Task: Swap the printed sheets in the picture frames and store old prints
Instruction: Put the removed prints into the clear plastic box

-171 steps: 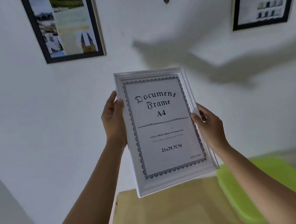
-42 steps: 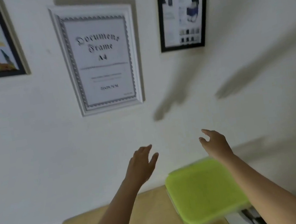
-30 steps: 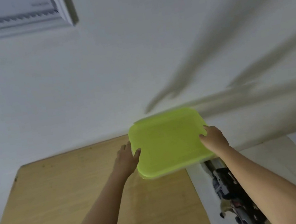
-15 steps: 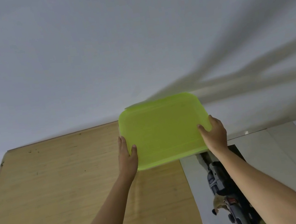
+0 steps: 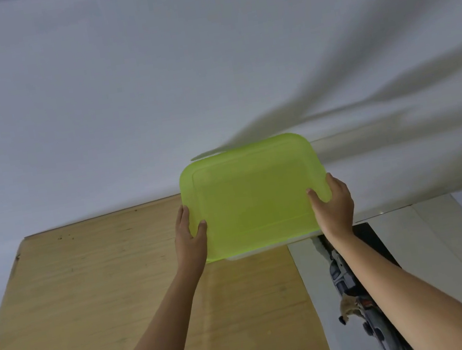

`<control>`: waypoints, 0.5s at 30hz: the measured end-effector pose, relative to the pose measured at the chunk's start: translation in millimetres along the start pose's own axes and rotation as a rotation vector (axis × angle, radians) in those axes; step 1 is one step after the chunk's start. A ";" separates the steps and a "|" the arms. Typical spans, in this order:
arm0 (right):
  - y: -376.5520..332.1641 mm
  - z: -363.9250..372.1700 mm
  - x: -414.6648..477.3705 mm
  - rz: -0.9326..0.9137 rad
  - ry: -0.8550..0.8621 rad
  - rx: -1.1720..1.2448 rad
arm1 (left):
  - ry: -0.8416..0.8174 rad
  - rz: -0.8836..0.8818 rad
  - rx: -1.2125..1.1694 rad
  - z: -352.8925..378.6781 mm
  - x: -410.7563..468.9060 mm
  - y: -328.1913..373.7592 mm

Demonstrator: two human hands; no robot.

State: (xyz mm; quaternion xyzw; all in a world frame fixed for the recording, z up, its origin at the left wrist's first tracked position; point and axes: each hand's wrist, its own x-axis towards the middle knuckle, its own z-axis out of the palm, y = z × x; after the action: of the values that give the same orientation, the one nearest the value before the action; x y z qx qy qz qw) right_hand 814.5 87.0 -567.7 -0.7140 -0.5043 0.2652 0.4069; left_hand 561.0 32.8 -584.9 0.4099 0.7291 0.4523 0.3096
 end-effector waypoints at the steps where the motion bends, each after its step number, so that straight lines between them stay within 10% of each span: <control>1: -7.9 4.8 -9.3 -0.006 -0.003 0.002 | 0.013 0.009 -0.009 -14.5 -1.9 -1.7; 15: -108.0 162.4 -218.9 -0.158 -0.276 0.012 | 0.187 -0.114 0.024 -288.4 -36.2 -121.2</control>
State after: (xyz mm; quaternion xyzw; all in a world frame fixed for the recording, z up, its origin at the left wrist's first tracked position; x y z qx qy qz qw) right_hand 555.1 -49.7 -568.8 -0.6265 -0.6085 0.3308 0.3575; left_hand 302.4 -146.8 -577.6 0.3274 0.7822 0.4617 0.2604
